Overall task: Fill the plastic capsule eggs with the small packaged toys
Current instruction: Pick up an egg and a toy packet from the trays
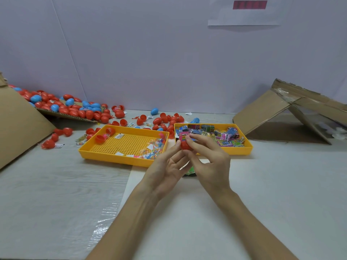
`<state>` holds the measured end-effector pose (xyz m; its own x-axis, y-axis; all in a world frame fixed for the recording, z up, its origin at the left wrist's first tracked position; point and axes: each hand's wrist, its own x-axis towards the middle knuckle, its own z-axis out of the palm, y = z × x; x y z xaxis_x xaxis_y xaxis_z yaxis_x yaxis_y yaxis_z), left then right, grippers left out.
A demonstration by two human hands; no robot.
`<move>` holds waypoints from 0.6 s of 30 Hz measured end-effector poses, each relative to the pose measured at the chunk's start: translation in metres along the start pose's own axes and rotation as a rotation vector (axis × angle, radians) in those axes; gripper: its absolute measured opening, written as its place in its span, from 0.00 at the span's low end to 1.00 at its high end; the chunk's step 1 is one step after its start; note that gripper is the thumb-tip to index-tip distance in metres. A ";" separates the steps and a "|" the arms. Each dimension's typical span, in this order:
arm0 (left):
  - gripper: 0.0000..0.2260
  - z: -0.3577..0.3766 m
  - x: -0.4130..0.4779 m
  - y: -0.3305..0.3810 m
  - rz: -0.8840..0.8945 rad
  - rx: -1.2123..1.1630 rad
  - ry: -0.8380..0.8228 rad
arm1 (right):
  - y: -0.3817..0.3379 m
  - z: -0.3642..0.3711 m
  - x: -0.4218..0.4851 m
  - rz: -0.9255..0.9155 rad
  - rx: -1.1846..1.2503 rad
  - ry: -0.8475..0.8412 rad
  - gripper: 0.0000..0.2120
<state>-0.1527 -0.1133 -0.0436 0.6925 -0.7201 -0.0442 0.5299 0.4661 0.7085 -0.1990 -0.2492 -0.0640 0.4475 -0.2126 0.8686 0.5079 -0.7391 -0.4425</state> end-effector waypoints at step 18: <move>0.11 -0.002 0.002 -0.003 0.059 0.068 0.033 | 0.000 0.000 0.001 -0.056 -0.069 -0.050 0.17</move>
<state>-0.1516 -0.1151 -0.0471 0.7381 -0.6743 -0.0235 0.4537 0.4702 0.7570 -0.1988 -0.2495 -0.0626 0.4566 -0.1388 0.8788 0.4819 -0.7917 -0.3755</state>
